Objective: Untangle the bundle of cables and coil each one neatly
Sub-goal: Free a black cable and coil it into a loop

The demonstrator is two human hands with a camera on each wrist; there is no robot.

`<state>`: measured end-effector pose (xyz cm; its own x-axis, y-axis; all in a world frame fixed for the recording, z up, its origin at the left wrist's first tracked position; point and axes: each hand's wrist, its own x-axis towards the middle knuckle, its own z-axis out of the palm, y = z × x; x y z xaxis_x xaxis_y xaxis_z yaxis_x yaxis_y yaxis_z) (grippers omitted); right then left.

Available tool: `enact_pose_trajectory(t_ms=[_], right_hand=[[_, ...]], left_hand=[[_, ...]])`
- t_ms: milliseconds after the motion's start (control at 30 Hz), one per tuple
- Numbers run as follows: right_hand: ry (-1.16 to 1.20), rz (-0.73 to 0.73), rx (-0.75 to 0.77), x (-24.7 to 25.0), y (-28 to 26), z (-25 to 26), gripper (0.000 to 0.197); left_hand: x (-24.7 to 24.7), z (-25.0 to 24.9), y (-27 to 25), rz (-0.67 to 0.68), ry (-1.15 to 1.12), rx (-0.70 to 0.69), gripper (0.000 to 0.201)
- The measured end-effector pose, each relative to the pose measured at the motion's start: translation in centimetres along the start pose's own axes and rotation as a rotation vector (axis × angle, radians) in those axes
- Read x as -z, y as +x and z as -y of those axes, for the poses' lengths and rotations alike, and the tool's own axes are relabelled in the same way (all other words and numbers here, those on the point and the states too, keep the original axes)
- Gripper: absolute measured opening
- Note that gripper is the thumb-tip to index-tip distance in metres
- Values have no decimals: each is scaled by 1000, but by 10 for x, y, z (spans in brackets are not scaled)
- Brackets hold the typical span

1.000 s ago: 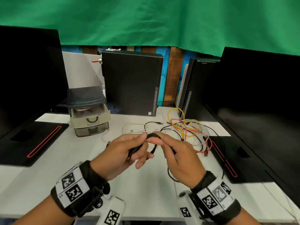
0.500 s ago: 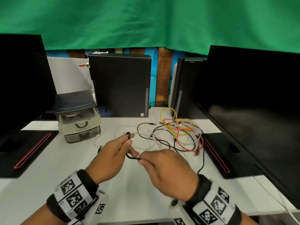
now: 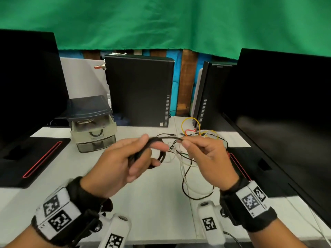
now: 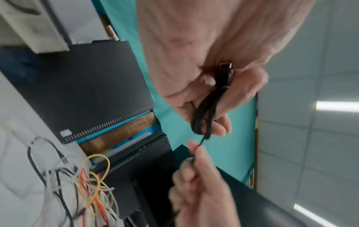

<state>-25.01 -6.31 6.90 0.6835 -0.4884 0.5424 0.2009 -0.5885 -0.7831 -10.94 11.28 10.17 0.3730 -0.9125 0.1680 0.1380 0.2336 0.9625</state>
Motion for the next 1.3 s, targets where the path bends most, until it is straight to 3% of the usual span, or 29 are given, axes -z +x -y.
enact_pose_trajectory(t_ms=[67, 167, 367, 533, 700, 767, 900, 967, 1033, 1100, 1167, 1300], right_hand=[[-69, 51, -98, -6, -5, -16, 19], [-187, 302, -198, -21, -13, -24, 21], [-388, 582, -107, -31, -19, 1, 30], [-411, 571, -62, -21, -17, 12, 23], [-302, 473, -107, -2, -9, 7, 14], [-328, 441, -111, 0, -9, 3, 16], [-451, 475, -95, -10, -17, -3, 18], [-456, 518, -82, -20, -21, 1, 18], [-454, 571, -62, -25, -24, 10, 19], [-444, 597, -44, -24, -24, 20, 18], [-420, 571, -35, -14, -21, 26, 15], [-316, 392, -45, 14, -10, 26, 9]], left_hand=[[0, -2, 2, -102, -184, -39, 45], [4, 4, 12, -202, -327, -69, 39], [14, 34, 23, -347, -135, -16, 34], [18, 52, 23, -225, 382, -64, 37], [10, 46, 18, -132, 532, -97, 30], [7, 39, 18, -192, 385, -129, 31], [13, 16, 24, -279, -523, 18, 34], [17, 16, 24, -281, -603, 39, 35], [15, 29, 24, -273, -321, 8, 36], [14, 44, 24, -263, 138, -71, 34], [18, 50, 22, -143, 494, -100, 35], [24, 46, 16, 146, 843, 31, 48]])
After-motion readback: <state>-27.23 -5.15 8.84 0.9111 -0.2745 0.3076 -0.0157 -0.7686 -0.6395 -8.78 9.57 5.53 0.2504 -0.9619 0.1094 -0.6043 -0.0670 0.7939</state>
